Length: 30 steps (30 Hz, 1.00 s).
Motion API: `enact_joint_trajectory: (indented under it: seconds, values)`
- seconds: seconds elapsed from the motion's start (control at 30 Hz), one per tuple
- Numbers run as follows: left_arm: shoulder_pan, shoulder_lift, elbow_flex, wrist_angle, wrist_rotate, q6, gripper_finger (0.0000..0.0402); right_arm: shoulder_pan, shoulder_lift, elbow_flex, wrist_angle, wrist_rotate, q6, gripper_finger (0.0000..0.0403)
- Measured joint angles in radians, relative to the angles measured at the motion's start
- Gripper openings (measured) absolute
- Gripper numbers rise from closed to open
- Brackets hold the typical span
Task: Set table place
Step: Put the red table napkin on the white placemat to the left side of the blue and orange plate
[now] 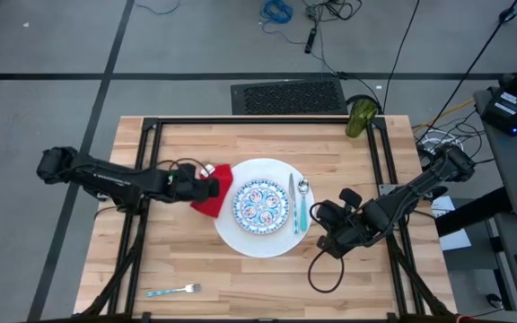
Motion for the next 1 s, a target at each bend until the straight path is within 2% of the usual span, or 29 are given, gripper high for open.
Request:
enact_joint_trajectory:
  seconds: [0.2,0.47,0.73,0.83,1.0]
  values:
    - [-0.045,0.000,-0.010,0.043,0.062,-0.081,0.0000,0.006,0.000,0.000,-0.008,0.003,-0.007,0.0000]
    - [-0.112,0.000,-0.010,0.015,0.086,-0.258,0.0000,0.005,0.000,0.000,-0.016,0.029,-0.017,0.0000]
    - [-0.159,0.014,-0.009,0.008,0.098,-0.318,0.0001,0.004,0.000,0.000,-0.016,0.039,-0.024,0.0000]
    - [-0.159,0.013,-0.009,-0.015,0.098,-0.302,0.0016,0.004,0.000,0.000,-0.016,0.056,-0.024,0.0000]
    - [-0.159,0.013,-0.009,-0.033,0.098,-0.287,0.0065,0.004,0.000,0.000,-0.016,0.057,-0.024,0.0000]
